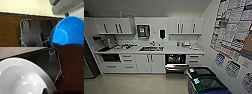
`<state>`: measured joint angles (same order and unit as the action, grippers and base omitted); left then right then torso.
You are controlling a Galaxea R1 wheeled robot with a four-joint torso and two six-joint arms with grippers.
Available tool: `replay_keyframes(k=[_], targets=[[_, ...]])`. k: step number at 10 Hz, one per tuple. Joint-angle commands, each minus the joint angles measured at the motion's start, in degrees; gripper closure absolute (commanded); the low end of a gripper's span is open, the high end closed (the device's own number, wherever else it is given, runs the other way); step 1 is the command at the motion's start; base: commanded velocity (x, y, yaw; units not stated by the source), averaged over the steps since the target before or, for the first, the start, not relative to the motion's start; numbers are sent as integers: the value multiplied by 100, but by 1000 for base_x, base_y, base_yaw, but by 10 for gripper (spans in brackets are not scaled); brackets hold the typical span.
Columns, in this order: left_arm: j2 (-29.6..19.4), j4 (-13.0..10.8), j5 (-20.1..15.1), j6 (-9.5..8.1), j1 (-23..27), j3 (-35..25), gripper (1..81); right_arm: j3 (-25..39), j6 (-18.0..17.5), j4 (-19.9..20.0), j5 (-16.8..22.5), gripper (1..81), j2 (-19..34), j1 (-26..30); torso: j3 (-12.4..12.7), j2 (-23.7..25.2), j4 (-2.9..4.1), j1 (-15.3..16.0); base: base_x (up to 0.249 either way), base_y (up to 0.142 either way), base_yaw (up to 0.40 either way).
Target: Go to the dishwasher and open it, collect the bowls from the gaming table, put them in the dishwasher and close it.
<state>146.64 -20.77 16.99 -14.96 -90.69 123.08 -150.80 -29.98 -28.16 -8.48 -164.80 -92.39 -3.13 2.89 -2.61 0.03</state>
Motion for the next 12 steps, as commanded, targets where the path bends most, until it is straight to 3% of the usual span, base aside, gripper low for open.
replay_keyframes(k=[1, 12], targets=[[-170, -15, -135, 2, 222, -55, 811, 8, 9, -23, 198, 811, 94, 225, 0, 0, 0, 0, 133, 0, 0], [-178, -15, -135, 2, 222, -64, 811, 16, 9, -23, 198, 811, 112, 216, 0, 0, 0, 0, 104, 0, 0]])
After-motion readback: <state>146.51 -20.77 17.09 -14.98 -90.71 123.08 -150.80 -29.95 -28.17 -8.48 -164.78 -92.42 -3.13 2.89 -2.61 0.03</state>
